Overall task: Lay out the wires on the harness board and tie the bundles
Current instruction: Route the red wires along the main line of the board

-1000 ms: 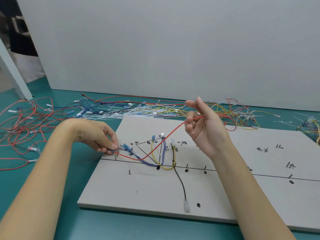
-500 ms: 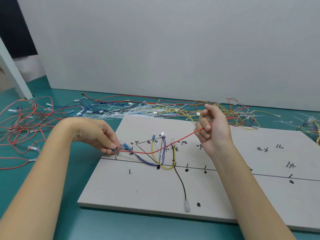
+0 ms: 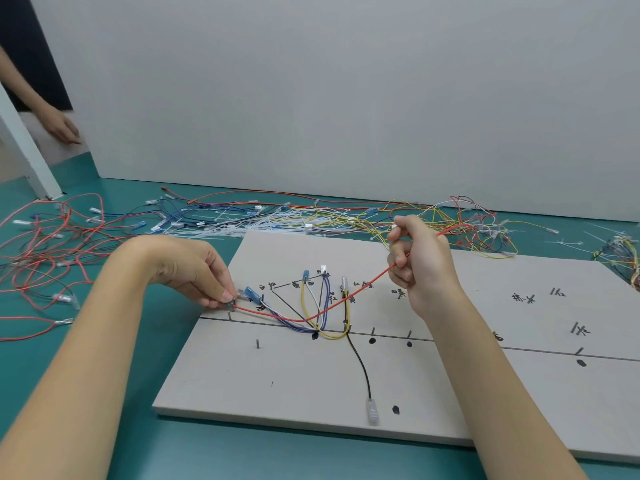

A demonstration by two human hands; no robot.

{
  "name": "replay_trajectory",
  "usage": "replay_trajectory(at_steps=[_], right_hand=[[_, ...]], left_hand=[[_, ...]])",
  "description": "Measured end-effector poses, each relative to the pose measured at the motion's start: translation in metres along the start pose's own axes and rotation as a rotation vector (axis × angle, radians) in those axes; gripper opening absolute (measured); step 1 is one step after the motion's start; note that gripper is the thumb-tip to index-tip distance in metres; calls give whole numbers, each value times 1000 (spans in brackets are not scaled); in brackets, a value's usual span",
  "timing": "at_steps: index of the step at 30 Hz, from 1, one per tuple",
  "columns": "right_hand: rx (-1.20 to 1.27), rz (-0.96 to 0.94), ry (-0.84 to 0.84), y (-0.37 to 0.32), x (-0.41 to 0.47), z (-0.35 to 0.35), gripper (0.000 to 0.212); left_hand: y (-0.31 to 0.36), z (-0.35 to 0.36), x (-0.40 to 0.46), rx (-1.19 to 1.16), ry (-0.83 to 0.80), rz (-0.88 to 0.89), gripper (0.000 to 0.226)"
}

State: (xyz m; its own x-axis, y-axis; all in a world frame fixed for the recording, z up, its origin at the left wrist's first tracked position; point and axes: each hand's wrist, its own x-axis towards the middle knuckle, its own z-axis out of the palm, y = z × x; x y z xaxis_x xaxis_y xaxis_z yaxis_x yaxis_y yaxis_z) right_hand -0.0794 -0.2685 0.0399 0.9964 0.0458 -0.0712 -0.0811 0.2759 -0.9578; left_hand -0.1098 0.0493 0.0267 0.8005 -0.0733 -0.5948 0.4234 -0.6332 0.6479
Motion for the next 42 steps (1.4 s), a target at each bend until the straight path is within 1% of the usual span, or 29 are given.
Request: replay_trajectory(at_steps=[2,6,10,13,16,18,20,23,28,31,34,37,42], right_hand=[[-23,-31,10,0,-1,2,36],[-54,-75,23,0,-2,3,42],[-136,-116,0,-2,-4,4,41],[-221,-139,-14,0,-6,4,41],[-269,-164,-11,2,-9,3,42],[-300,-204,-17,4,-9,3,44],[-347,-260,-30,7,-8,2,47],[-459,-327,-44,12,-3,0,50],[-715,-356,-83,22,2,-3,48],[-803,-390,-76,23,1,-4,48],[-801,-420,-71,22,-2,-4,46],[-688,-410,-77,20,-6,-2,45],[-511,-393,-32,17,-9,-4,45]], left_hand=[[1,2,0,38,40,-14,10],[6,6,0,80,63,-31,11],[11,8,-5,158,90,-17,12],[16,10,-8,185,163,78,15],[25,15,-11,146,226,251,20],[35,23,-14,143,170,331,12],[44,35,-15,159,80,364,7],[57,58,-11,184,9,404,10],[71,89,-3,138,-94,439,13],[75,98,-2,188,-119,474,11],[75,99,-2,210,-97,493,15],[76,101,-3,246,-81,503,15],[77,108,0,261,-35,509,12]])
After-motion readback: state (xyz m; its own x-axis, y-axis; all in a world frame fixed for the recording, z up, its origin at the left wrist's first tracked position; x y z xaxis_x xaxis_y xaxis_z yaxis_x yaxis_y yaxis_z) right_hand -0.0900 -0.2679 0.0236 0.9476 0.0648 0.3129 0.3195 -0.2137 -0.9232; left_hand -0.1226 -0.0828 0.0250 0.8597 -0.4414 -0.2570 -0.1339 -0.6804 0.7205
